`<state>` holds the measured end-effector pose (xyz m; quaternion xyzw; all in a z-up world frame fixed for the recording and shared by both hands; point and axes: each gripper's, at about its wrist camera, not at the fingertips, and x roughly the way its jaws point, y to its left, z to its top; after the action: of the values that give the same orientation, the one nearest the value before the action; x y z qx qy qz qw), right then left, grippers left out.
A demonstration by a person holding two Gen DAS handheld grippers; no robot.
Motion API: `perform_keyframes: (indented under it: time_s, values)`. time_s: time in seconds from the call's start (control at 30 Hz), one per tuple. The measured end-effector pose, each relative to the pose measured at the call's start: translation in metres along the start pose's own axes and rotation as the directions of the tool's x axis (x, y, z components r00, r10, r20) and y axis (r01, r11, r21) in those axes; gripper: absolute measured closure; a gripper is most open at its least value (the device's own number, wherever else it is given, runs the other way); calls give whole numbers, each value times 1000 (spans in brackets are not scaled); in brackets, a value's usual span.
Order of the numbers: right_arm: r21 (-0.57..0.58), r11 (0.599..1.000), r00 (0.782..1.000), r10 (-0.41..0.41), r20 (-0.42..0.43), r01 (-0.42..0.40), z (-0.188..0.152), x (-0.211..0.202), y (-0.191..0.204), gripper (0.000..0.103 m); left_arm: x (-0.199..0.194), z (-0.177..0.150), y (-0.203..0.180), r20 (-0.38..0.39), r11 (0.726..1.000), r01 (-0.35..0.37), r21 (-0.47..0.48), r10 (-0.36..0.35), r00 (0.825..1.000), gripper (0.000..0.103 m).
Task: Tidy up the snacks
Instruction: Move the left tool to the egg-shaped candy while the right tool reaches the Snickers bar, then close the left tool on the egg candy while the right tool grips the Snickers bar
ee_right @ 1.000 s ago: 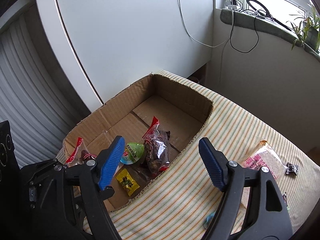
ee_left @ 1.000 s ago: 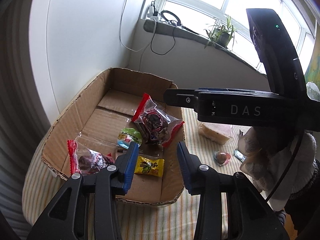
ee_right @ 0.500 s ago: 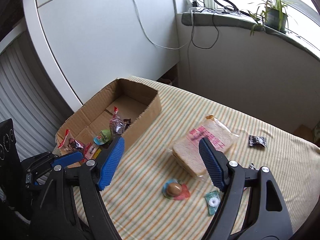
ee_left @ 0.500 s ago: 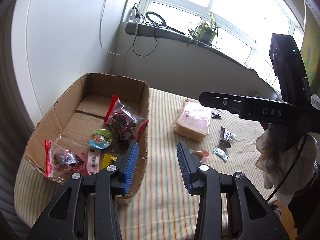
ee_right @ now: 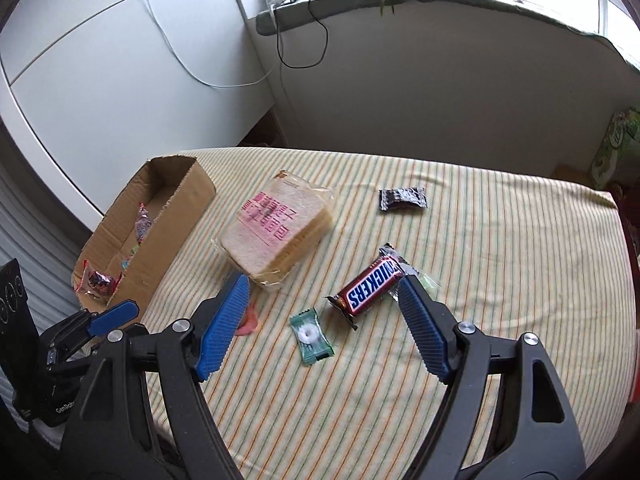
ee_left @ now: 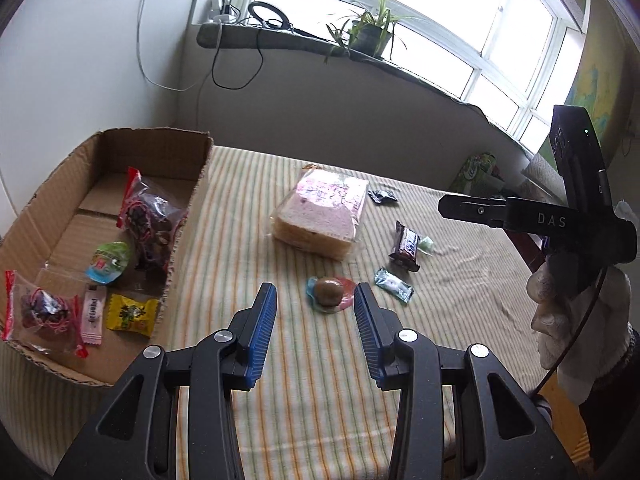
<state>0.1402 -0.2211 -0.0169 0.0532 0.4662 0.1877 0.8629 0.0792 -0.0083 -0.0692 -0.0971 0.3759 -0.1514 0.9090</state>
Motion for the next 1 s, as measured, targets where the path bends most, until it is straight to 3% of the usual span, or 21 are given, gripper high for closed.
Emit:
perform_keyframes:
  time_s: [0.13, 0.33, 0.43, 0.8, 1.0]
  values:
    - [85, 995, 997, 55, -53, -51, -4, 14, -15, 24, 13, -2, -7, -28, 1000, 15, 10, -15, 999, 64]
    - [177, 983, 991, 72, -113, -51, -10, 43, -31, 24, 33, -4, -10, -71, 1000, 23, 15, -22, 997, 64]
    - [198, 979, 987, 83, -135, -56, -11, 55, -34, 31, 43, -4, -11, -83, 1000, 17, 23, -15, 996, 64]
    - [182, 983, 987, 8, -163, 23, -6, 78, -31, 44, 72, 4, -18, -109, 997, -5, 75, 13, 994, 64]
    - [146, 988, 984, -28, -174, 54, 0, 89, -23, 45, 84, 3, -21, -133, 995, -11, 101, 24, 991, 65]
